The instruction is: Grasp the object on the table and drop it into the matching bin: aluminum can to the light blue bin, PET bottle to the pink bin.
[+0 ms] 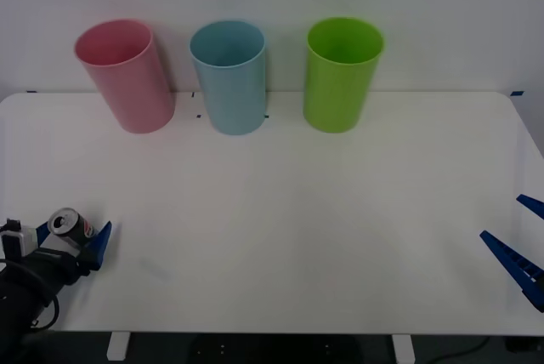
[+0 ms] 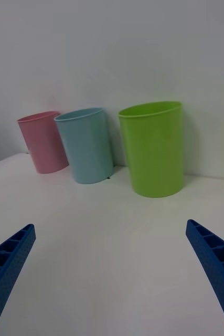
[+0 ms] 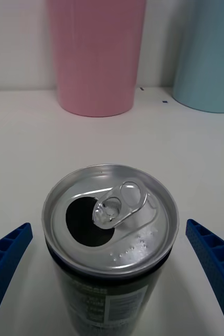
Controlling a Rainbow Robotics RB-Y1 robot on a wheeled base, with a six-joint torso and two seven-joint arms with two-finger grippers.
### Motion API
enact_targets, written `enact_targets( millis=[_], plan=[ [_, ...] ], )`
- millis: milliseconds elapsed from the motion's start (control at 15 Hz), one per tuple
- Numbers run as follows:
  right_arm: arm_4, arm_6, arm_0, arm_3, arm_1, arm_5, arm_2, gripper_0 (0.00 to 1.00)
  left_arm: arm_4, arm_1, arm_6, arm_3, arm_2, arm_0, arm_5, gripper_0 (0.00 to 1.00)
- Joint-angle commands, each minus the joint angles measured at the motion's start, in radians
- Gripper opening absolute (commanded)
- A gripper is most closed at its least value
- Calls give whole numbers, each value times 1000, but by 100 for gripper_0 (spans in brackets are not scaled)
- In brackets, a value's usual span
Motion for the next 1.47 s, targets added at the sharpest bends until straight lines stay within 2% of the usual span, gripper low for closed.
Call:
enact_targets(
  millis=[67, 267, 333, 400, 467, 533, 1467],
  plan=[
    [0, 0, 0, 0, 0, 0, 0, 100, -1, 0, 1, 5, -4, -7, 5, 100],
    [0, 0, 0, 0, 0, 0, 0, 100, -1, 0, 1, 5, -9, -7, 9, 100],
    [0, 0, 0, 0, 0, 0, 0, 100, -1, 0, 0, 5, -8, -9, 9, 94],
    [0, 0, 0, 0, 0, 0, 0, 100, -1, 2, 0, 5, -9, -7, 8, 59],
    [0, 0, 0, 0, 0, 0, 0, 100, -1, 0, -2, 5, -8, -7, 8, 8],
    [0, 0, 0, 0, 0, 0, 0, 100, -1, 0, -3, 5, -6, -9, 9, 0],
    [0, 0, 0, 0, 0, 0, 0, 100, 14, 2, 20, -20, -23, -56, 3, 0]
  ],
)
